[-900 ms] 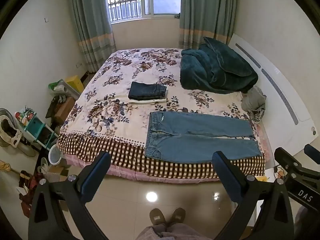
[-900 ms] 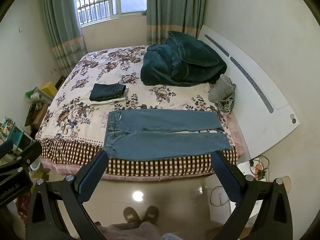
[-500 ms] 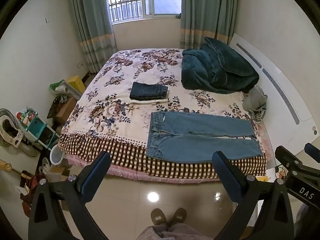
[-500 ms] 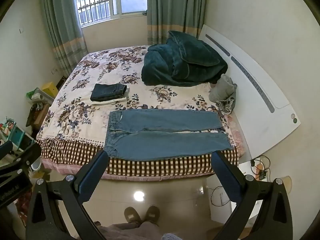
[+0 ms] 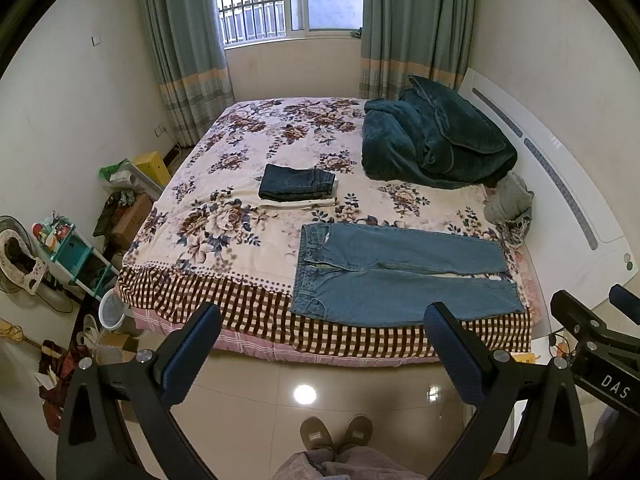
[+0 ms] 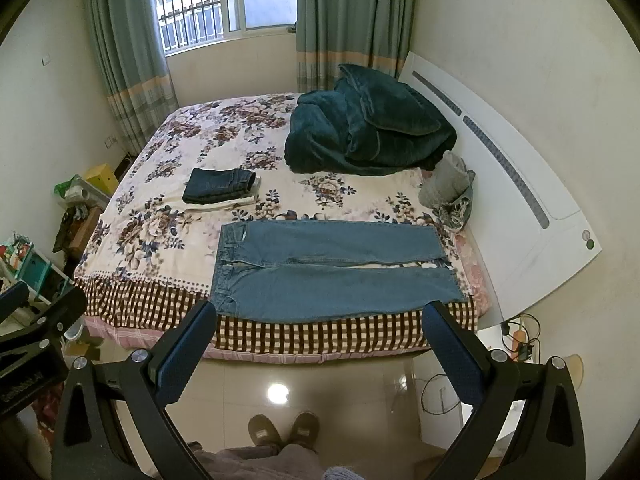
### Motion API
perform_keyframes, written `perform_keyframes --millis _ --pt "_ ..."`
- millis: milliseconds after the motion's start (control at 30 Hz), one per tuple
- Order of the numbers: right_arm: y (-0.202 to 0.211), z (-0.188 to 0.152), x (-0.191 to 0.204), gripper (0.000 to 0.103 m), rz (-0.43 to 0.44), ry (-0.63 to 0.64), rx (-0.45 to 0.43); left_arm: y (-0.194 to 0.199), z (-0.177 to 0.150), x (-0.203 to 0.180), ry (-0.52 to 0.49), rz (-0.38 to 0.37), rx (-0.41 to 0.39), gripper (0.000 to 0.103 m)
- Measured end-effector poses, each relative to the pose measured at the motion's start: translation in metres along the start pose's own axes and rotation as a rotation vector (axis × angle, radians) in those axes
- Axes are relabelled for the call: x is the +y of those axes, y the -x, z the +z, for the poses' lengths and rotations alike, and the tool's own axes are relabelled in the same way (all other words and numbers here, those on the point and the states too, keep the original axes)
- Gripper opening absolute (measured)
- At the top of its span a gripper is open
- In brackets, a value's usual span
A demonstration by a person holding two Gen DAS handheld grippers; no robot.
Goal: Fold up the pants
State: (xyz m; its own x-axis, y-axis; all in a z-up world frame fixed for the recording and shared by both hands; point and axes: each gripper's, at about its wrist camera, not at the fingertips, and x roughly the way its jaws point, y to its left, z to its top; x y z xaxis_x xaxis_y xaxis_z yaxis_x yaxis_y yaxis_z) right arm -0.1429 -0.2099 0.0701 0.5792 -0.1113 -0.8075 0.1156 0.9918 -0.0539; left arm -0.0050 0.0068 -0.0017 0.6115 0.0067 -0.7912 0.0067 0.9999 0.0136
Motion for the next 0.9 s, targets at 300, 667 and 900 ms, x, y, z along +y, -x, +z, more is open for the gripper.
perform_keyframes --millis 300,667,900 --pt "0.0018 0.0016 0.0005 0.103 0.0 0.0 -0.005 0.0018 0.0045 0.0003 0.0 0.0 0.001 0.103" --pt "0.003 0.0074 0.0061 0.103 0.002 0.005 -0.007 0.0012 0.006 -0.0031 0.004 0.001 -0.001 0.103" --pt "0.003 0.0047 0.0057 0.103 0.001 0.003 -0.007 0.0017 0.0058 -0.0017 0.006 -0.005 0.0 0.103"
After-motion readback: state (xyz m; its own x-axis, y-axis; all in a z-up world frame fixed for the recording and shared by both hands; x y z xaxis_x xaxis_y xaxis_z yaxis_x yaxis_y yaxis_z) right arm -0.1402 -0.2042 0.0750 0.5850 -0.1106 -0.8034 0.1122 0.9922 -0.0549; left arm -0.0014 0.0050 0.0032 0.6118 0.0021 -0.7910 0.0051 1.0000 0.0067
